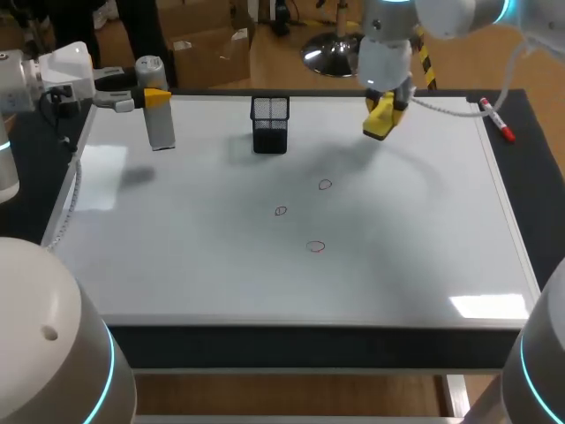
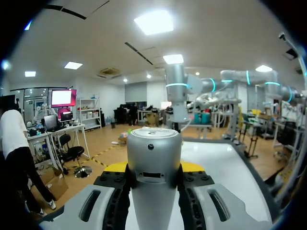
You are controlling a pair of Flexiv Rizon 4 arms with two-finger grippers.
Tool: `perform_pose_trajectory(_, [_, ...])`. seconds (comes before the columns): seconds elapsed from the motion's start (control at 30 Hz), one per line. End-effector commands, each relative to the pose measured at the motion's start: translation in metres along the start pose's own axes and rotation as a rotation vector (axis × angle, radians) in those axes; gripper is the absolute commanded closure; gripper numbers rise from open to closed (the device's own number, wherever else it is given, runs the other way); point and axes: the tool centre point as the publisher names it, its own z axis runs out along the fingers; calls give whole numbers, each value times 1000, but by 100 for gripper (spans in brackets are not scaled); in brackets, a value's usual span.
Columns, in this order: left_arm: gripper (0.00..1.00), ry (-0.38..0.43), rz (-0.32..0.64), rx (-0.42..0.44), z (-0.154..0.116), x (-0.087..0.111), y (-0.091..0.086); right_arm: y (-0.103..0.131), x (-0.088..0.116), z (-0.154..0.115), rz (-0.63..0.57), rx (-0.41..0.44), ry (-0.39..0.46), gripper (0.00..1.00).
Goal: Pick up the inspection probe, press it on each red-marked spot on the whiteboard one by one, put down the probe, pick up the eraser, and wipe off all the red marks.
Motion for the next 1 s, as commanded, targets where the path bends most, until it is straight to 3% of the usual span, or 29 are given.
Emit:
perform_pose_trajectory(0.03, [100, -2, 0, -1, 0, 1, -1, 2, 35, -6, 42, 2, -19, 100])
perform_pose_trajectory(0.5, [100, -2, 0, -1, 0, 1, -1, 8, 100, 6, 222, -34, -26, 100])
perform_pose_trajectory(1.0, [100, -2, 0, -1, 0, 1, -1, 12, 108, 10, 263, -60, -54, 100])
